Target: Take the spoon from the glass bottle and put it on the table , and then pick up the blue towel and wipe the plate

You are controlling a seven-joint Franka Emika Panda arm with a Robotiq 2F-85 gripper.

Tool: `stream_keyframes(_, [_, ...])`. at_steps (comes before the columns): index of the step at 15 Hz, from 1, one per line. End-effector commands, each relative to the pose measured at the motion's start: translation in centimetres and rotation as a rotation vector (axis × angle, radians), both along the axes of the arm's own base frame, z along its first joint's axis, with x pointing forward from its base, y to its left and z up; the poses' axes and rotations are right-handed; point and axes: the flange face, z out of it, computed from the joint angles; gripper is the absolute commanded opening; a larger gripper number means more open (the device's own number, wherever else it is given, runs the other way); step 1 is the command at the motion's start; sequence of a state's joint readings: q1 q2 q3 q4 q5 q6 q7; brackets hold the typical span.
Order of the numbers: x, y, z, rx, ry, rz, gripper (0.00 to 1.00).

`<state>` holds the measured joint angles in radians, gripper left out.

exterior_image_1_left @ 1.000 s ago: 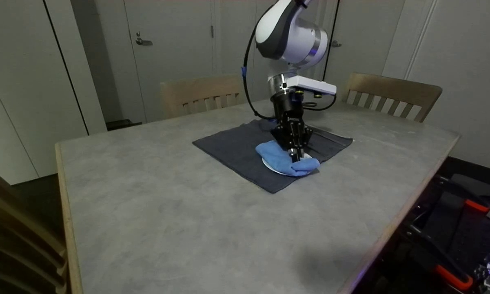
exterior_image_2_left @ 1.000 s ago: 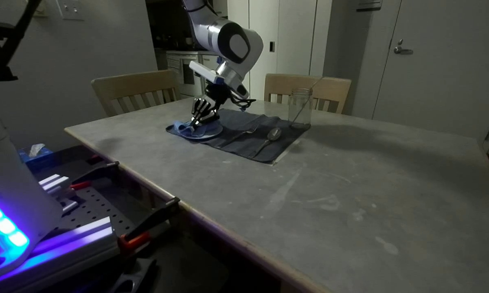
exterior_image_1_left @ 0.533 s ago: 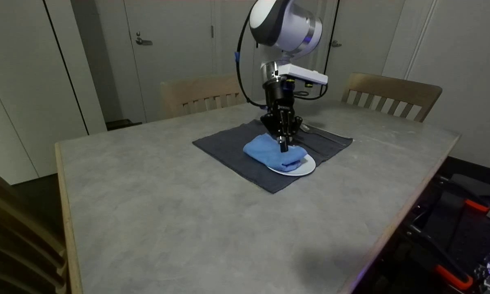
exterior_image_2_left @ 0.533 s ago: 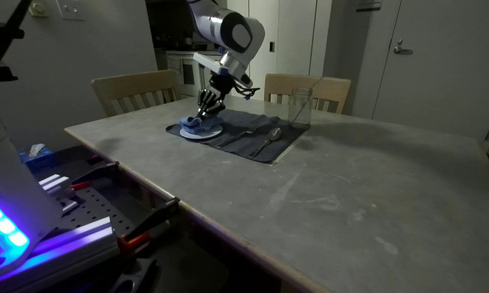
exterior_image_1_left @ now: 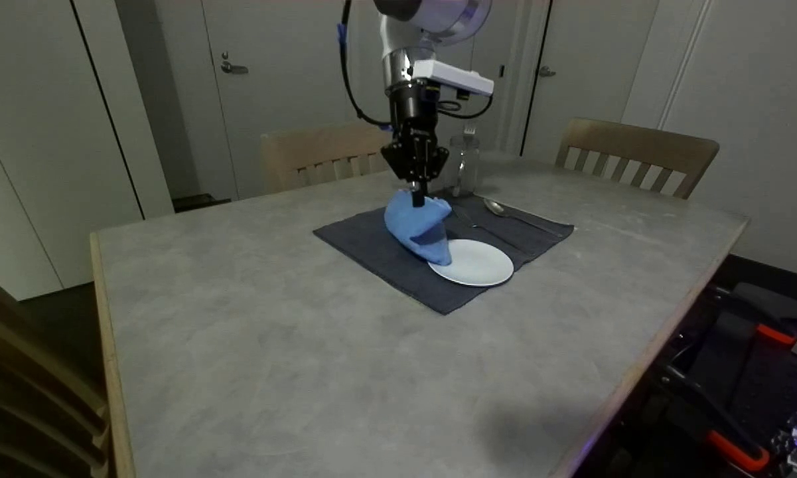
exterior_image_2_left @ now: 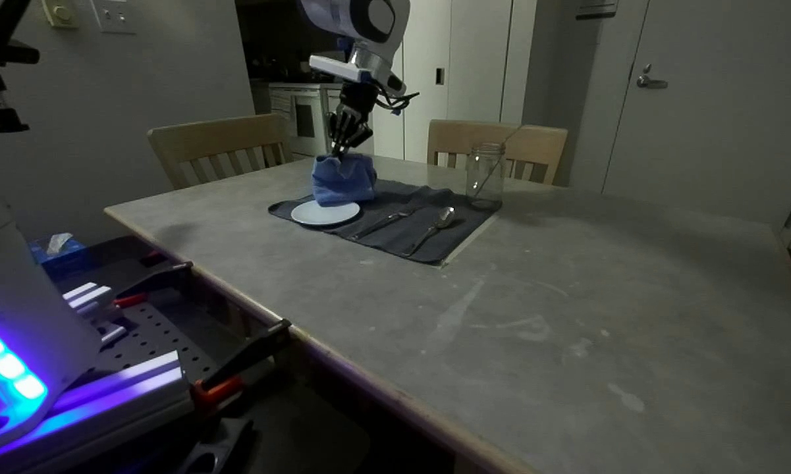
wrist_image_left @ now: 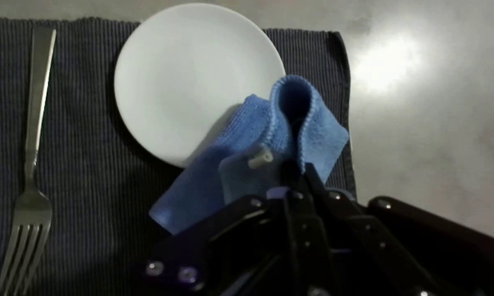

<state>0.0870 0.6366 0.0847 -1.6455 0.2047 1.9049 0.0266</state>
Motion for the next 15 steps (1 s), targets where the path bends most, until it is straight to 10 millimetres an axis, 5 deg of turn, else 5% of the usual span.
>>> stream_keyframes(1, [2.6, 2.2, 2.3, -0.027, -0.061, 0.06, 0.01])
stream_keyframes(7, [5.0, 4.9, 3.7, -0.039, -0.117, 0.184, 0.01])
stream_keyframes(15, [5.6, 3.1, -3.7, 0.066, 0.031, 0.222, 0.01])
